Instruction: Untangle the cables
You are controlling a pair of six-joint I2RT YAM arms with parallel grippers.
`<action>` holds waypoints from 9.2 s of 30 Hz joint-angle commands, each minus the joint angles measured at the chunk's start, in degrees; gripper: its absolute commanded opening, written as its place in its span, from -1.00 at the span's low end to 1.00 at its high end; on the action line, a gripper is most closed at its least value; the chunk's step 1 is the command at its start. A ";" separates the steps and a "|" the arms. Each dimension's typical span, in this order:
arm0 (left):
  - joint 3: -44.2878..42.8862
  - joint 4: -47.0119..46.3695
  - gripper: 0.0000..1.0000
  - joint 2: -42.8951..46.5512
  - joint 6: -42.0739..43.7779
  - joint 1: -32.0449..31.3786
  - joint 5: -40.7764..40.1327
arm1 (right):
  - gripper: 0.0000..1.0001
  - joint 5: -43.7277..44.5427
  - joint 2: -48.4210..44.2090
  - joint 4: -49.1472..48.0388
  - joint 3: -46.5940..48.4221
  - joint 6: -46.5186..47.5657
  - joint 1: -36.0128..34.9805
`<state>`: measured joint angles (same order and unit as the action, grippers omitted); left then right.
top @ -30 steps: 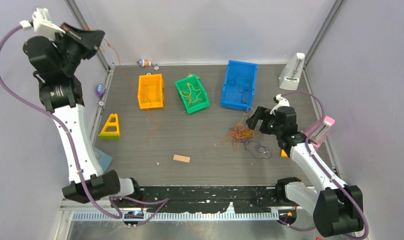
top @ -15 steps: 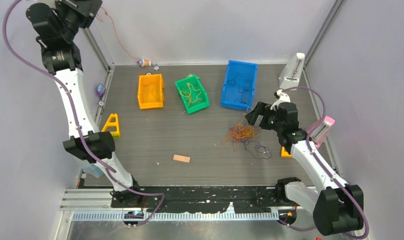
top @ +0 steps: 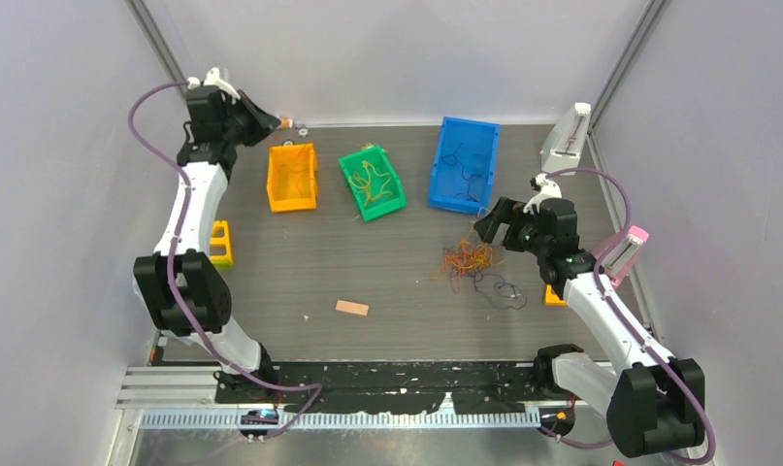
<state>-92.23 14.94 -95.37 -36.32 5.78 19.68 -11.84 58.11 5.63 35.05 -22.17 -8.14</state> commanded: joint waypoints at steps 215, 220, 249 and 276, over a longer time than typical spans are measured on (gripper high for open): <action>67.91 -30.67 -1.00 32.05 10.17 -25.82 -14.38 | -0.89 13.31 28.68 12.57 82.28 -2.34 0.06; 67.97 -30.84 -1.00 32.01 10.41 -25.90 -14.53 | -0.89 11.22 34.86 11.29 86.59 -2.34 -0.99; 65.96 -31.72 -1.00 29.15 11.33 -26.93 -9.25 | 0.42 30.04 58.15 14.62 68.39 1.73 -8.92; 58.34 -41.40 -1.00 15.56 12.16 -34.31 15.89 | 0.78 -7.50 8.54 -11.56 -0.48 11.35 -22.30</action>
<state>-31.35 -23.07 -79.35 -23.88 -28.56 32.71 -17.34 71.59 0.69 38.76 -13.89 -28.42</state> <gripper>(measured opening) 0.012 0.906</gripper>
